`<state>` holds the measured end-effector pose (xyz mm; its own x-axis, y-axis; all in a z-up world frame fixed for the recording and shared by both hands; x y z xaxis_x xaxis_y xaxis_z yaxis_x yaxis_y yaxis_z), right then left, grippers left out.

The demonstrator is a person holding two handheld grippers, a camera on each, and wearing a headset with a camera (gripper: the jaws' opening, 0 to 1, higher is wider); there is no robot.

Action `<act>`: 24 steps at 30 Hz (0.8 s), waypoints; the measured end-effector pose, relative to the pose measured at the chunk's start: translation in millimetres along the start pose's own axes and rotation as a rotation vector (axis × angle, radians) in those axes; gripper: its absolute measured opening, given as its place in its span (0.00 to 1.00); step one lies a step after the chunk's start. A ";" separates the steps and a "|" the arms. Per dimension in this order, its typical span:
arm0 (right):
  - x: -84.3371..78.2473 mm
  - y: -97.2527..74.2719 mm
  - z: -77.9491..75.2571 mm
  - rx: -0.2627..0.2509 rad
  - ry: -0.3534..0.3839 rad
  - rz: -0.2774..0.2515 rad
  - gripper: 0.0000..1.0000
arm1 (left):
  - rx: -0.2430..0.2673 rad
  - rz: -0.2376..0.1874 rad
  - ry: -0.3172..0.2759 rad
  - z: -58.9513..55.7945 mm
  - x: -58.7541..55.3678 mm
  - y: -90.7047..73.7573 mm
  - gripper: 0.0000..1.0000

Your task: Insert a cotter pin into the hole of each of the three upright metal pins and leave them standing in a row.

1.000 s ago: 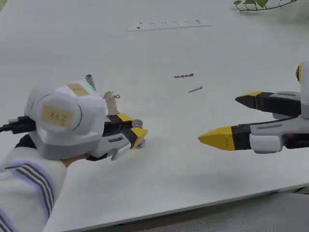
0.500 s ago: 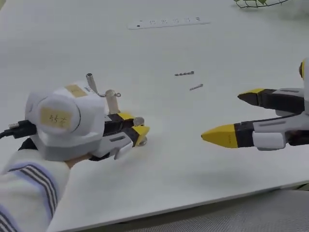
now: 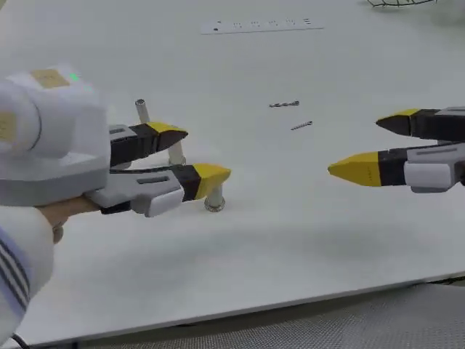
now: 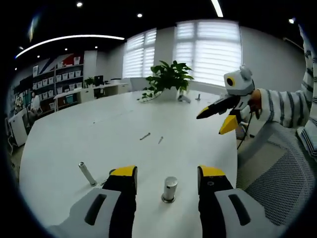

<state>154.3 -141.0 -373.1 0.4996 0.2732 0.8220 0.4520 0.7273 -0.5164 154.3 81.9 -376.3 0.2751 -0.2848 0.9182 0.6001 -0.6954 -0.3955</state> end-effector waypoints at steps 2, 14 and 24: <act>3.3 -1.0 -3.3 0.003 -0.014 0.010 0.72 | -0.008 0.003 -0.003 -1.7 -1.6 -5.8 0.54; 10.5 8.9 -28.9 0.038 -0.077 0.131 0.63 | -0.007 0.055 -0.042 -13.8 -19.8 -23.5 0.76; 11.2 29.0 -45.1 0.072 -0.125 0.233 0.59 | 0.008 0.062 -0.102 -32.9 -25.8 -26.9 0.99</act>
<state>206.3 -145.3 -389.7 0.4871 0.5110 0.7082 0.2791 0.6773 -0.6807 106.4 86.3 -388.7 0.3866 -0.2587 0.8852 0.5856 -0.6727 -0.4523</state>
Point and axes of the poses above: the centre of the closed fingertips' face, and the gripper's own axes: y roughly forward along the fingers, z roughly to its left, x roughly out of its top, the point moved 4 cm from there along -y, roughly backward along the fingers, and after that the axes turned 11 degrees about x, right-handed, at the moved point
